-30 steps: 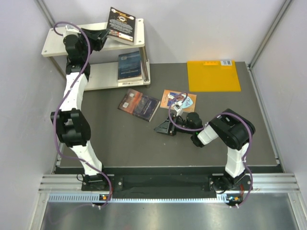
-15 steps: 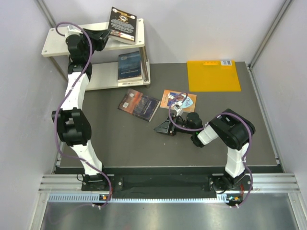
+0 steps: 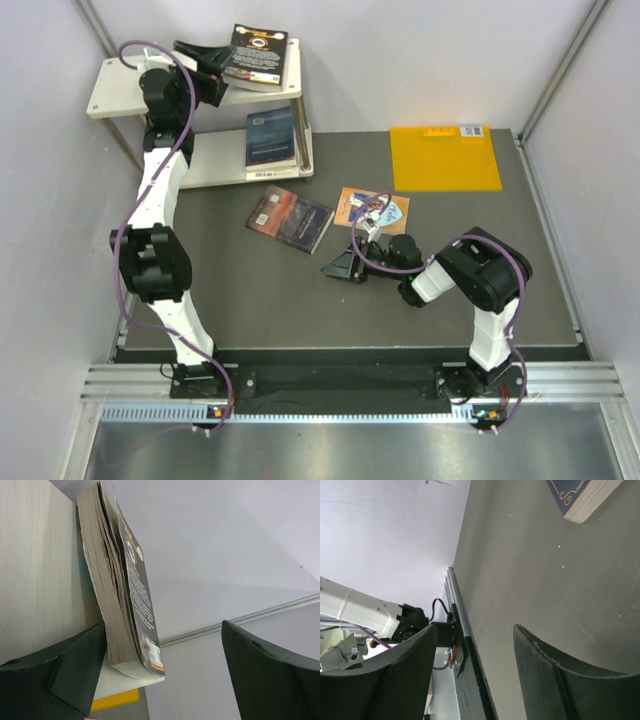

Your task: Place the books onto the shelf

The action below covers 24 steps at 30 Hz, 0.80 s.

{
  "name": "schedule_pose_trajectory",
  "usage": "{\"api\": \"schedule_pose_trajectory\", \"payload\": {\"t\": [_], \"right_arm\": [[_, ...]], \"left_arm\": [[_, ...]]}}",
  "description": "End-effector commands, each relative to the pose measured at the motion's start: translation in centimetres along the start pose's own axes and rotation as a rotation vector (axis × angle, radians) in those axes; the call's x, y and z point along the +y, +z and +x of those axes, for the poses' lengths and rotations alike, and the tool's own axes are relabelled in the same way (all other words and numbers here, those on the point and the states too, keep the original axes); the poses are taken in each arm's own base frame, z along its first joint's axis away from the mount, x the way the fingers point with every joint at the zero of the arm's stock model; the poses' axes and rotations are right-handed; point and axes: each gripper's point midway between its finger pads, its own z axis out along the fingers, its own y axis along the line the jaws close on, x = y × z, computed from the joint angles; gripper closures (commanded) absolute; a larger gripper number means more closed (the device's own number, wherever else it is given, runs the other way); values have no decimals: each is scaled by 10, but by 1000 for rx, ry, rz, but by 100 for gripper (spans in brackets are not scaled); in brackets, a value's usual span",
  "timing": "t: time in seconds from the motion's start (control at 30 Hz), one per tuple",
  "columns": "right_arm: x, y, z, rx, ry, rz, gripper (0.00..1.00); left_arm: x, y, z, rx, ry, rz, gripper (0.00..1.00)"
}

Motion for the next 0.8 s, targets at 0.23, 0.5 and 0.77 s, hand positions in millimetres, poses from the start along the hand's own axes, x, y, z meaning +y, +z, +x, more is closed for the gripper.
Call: {"api": "schedule_pose_trajectory", "payload": {"t": [0.23, 0.5, 0.77], "right_arm": [[14, 0, -4, -17, -43, -65, 37], [16, -1, -4, -18, -44, -71, 37], [16, -2, -4, -19, -38, -81, 37]], "left_arm": [[-56, -10, -9, -7, 106, 79, 1], [-59, -11, -14, -20, 186, -5, 1], [-43, -7, -22, -35, 416, -107, 1]]}}
